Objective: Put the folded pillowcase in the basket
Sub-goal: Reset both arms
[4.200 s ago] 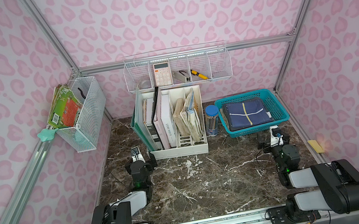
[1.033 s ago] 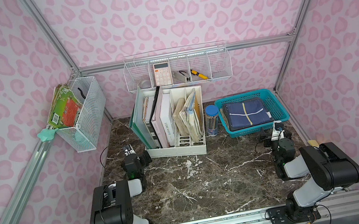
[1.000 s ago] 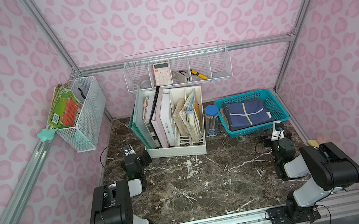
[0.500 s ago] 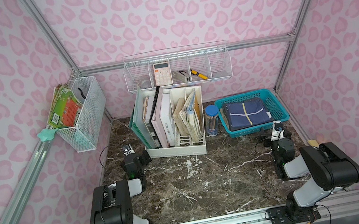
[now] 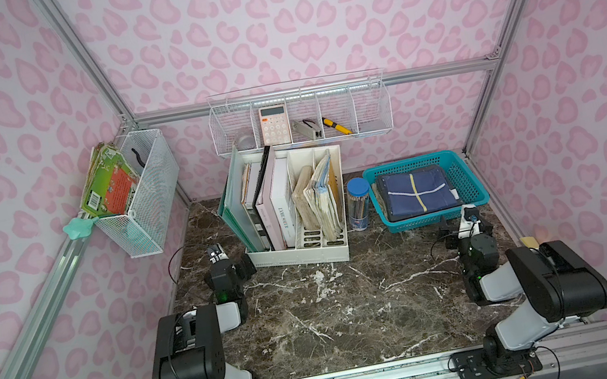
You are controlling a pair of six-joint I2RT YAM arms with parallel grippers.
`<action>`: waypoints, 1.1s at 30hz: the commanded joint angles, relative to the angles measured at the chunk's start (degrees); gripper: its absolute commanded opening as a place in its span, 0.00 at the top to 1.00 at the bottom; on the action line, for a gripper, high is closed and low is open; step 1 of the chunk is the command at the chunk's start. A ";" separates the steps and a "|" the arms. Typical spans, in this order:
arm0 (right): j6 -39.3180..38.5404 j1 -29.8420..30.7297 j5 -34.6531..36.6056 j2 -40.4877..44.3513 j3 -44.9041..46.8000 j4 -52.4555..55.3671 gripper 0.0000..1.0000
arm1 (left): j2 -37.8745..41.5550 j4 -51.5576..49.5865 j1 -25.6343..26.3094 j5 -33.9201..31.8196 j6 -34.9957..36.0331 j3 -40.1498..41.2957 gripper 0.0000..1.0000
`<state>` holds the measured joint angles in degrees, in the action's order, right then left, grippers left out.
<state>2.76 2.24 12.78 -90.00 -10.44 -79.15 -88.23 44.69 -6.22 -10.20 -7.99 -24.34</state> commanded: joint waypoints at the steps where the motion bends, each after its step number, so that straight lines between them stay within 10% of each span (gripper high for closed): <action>1: -0.13 0.12 0.32 0.00 -0.16 -1.45 0.01 | 0.16 -0.18 0.00 -0.53 -0.41 -0.45 0.00; 33: -1.07 0.27 -0.54 -0.55 0.72 -4.68 0.01 | -0.39 -0.30 0.37 -3.03 -1.00 -1.02 0.00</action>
<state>1.69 2.35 11.53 -89.12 -8.05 -82.83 -86.70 46.17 -6.13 -12.86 -9.23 -22.44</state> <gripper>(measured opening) 0.990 0.997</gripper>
